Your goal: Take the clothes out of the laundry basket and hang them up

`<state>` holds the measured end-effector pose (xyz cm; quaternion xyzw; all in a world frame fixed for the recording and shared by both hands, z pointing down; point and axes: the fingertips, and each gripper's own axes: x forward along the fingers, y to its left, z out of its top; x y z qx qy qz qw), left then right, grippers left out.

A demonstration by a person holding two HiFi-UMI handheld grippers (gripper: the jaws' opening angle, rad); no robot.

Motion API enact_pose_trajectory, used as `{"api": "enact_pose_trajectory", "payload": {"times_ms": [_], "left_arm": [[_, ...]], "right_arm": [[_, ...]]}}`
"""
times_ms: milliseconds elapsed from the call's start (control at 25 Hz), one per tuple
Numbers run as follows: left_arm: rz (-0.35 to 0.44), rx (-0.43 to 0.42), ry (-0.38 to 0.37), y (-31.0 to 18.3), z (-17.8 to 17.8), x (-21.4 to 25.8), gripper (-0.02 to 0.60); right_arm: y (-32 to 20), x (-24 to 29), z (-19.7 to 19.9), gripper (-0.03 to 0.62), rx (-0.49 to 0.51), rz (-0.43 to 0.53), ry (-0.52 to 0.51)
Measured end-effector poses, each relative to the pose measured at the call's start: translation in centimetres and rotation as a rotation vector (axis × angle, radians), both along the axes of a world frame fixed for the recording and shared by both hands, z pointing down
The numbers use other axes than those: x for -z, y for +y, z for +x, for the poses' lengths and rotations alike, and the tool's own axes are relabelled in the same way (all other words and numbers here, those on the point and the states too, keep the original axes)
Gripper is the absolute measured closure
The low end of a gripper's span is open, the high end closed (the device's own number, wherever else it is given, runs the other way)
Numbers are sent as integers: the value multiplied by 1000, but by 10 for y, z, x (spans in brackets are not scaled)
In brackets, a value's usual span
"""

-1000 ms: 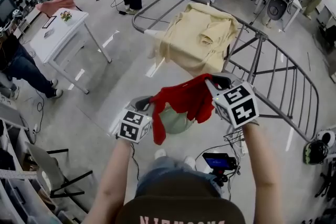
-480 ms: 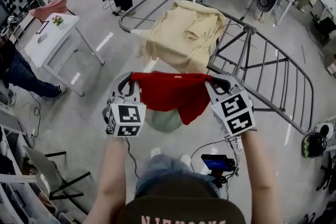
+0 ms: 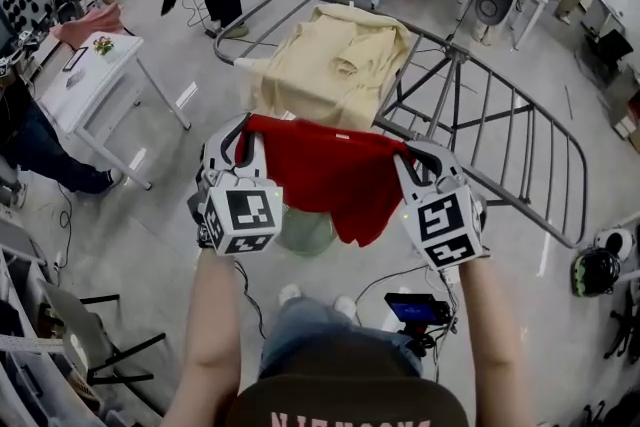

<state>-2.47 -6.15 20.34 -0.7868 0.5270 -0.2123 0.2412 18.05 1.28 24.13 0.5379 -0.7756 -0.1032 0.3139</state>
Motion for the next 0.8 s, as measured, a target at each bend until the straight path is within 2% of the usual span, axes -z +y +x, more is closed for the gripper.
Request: {"api": "enact_pose_trajectory", "payload": {"times_ms": [440, 800], "left_arm": [[-53, -172, 17, -2, 39, -1, 561], [-65, -358, 45, -2, 91, 20, 561]], "right_arm": [[19, 15, 33, 562, -195, 78, -18], [57, 41, 63, 560, -409, 143, 33]]}}
